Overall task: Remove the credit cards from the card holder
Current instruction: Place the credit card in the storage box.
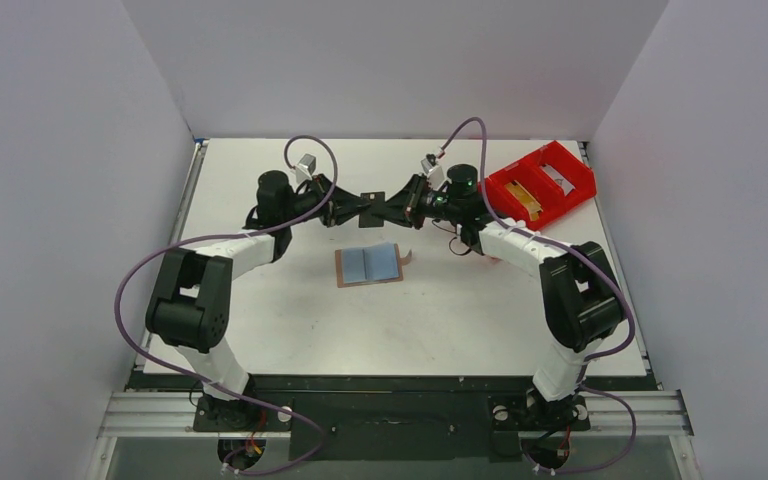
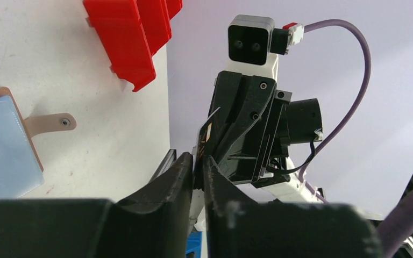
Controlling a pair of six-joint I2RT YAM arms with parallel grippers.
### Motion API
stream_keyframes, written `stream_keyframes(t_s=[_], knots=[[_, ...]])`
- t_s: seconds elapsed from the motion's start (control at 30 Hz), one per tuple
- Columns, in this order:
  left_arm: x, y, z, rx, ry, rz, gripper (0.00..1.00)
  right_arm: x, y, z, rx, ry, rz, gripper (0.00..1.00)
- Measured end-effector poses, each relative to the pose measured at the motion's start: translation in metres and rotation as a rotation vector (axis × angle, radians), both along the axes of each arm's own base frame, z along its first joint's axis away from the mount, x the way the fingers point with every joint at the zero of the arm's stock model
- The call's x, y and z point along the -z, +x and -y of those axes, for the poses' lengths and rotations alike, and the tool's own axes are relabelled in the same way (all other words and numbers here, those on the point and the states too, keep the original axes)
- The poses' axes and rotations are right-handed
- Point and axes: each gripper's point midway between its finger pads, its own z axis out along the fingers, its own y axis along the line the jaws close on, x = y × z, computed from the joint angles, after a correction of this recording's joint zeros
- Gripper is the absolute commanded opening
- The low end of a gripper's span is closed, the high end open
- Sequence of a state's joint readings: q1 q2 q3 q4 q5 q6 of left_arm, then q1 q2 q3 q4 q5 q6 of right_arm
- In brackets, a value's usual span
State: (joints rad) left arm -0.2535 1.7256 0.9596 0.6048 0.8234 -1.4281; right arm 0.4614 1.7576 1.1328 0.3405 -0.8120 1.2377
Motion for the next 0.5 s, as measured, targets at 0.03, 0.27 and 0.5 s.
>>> stream_keyframes(t_s=[0.03, 0.27, 0.5], knots=[[0.0, 0.0, 0.0, 0.0, 0.001, 0.004, 0.28, 0.0, 0.0, 0.001, 0.002, 0.003, -0.002, 0.0], [0.02, -0.002, -0.003, 0.0, 0.09, -0.016, 0.39, 0.016, 0.002, 0.017, 0.031, -0.102, -0.005, 0.0], [0.037, -0.003, -0.027, -0.04, 0.407, -0.004, 0.4, 0.023, 0.025, 0.077, 0.174, -0.411, 0.062, 0.0]])
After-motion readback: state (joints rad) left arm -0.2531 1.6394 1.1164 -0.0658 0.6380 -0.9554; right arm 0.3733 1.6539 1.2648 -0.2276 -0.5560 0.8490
